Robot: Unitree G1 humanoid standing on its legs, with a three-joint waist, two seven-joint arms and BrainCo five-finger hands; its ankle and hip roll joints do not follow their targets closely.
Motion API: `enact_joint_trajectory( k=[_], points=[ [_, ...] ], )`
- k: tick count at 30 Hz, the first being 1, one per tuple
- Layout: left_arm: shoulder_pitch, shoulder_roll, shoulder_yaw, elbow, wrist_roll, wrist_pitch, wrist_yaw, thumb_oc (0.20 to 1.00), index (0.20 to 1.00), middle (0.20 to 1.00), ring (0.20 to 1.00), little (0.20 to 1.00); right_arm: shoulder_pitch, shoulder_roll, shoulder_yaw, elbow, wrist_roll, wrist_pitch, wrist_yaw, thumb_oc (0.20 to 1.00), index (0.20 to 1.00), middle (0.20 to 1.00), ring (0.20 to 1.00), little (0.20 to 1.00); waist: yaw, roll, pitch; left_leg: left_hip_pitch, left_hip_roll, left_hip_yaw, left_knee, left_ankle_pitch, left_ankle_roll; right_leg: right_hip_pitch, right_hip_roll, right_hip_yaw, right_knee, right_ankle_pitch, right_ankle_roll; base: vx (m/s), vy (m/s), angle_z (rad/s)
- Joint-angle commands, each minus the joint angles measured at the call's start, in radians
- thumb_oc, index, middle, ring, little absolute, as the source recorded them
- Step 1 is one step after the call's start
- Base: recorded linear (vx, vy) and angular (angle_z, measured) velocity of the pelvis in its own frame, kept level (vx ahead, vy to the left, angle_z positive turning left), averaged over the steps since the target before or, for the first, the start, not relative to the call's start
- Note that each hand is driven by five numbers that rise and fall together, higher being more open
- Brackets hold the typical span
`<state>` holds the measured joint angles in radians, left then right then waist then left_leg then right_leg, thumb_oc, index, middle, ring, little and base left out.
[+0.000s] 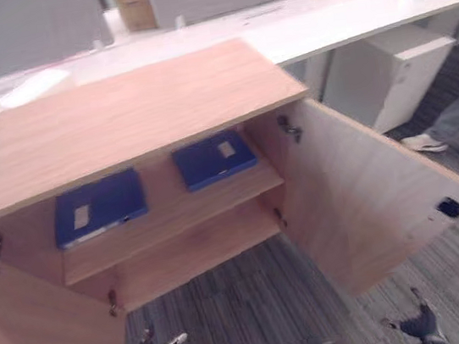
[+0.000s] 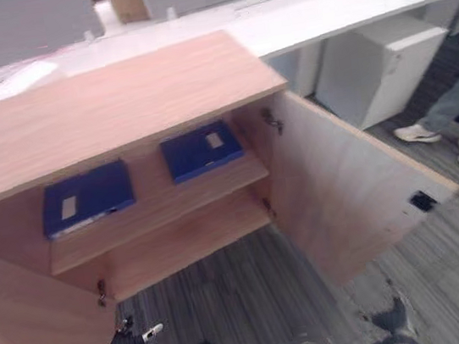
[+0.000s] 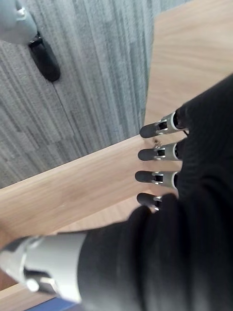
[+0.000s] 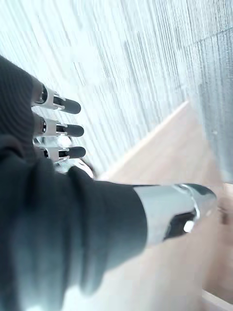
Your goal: Put the empty folder in the office cabinet
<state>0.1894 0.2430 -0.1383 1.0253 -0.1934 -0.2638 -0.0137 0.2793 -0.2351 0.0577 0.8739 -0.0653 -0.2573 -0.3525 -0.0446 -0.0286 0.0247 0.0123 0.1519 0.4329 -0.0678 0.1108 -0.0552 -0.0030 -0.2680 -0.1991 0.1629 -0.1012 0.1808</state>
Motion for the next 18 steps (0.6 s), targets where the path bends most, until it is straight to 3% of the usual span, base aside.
enact_joint_trajectory(
  k=[1, 3, 6, 7, 14, 18],
  points=[
    [0.011, 0.074, 0.003, -0.037, -0.047, -0.009, 0.029, 1.000, 1.000, 1.000, 1.000, 1.000, -0.115, -0.031, -0.034, -0.041, 0.087, -0.032, -0.132, 1.000, 1.000, 1.000, 1.000, 1.000, 0.047, -0.002, 0.016, -0.072, -0.022, 0.004, 0.038, -0.033, -0.011, 0.058, -0.031, -0.003, -0.140, 0.241, 0.051, -0.04, -0.121, -0.56],
    [0.002, 0.076, -0.005, -0.029, -0.044, -0.008, 0.034, 1.000, 1.000, 1.000, 1.000, 1.000, -0.150, -0.027, -0.045, -0.017, 0.114, -0.029, -0.165, 1.000, 1.000, 1.000, 1.000, 1.000, 0.062, 0.006, 0.012, -0.076, 0.000, 0.011, 0.039, -0.011, -0.024, 0.079, -0.011, -0.022, -0.182, 0.190, 0.042, -0.04, -0.151, -0.43],
    [-0.003, 0.076, -0.014, -0.032, -0.044, -0.006, 0.038, 1.000, 1.000, 1.000, 1.000, 1.000, -0.194, -0.037, -0.055, 0.009, 0.146, -0.028, -0.189, 1.000, 1.000, 1.000, 1.000, 1.000, 0.073, 0.023, 0.015, -0.080, 0.025, 0.008, 0.037, 0.019, -0.040, 0.094, 0.016, -0.027, -0.207, 0.160, 0.027, -0.05, -0.154, -0.08],
    [-0.009, 0.076, -0.027, -0.033, -0.044, -0.003, 0.036, 1.000, 1.000, 1.000, 1.000, 1.000, -0.259, -0.060, -0.064, 0.069, 0.192, -0.025, -0.195, 1.000, 1.000, 1.000, 1.000, 1.000, 0.088, 0.039, 0.013, -0.084, 0.047, -0.001, 0.029, 0.050, -0.055, 0.114, 0.047, -0.033, -0.228, 0.133, 0.011, -0.03, -0.190, 0.10],
    [-0.050, 0.108, -0.074, -0.009, -0.046, 0.017, -0.007, 1.000, 1.000, 1.000, 1.000, 1.000, -0.489, -0.268, -0.067, 0.360, 0.395, 0.001, -0.027, 1.000, 1.000, 1.000, 1.000, 1.000, 0.144, 0.086, 0.021, -0.103, 0.094, -0.063, 0.010, 0.121, -0.094, 0.162, 0.128, -0.056, -0.250, 0.069, -0.031, -0.04, -0.155, 0.21],
    [-0.071, 0.119, -0.095, 0.013, -0.042, 0.032, -0.018, 1.000, 1.000, 1.000, 1.000, 1.000, -0.578, -0.376, -0.106, 0.452, 0.487, 0.010, 0.006, 1.000, 1.000, 1.000, 1.000, 1.000, 0.161, 0.117, 0.021, -0.111, 0.101, -0.094, 0.001, 0.148, -0.107, 0.180, 0.152, -0.075, -0.250, 0.046, -0.042, -0.01, -0.060, 0.27]
  ],
)
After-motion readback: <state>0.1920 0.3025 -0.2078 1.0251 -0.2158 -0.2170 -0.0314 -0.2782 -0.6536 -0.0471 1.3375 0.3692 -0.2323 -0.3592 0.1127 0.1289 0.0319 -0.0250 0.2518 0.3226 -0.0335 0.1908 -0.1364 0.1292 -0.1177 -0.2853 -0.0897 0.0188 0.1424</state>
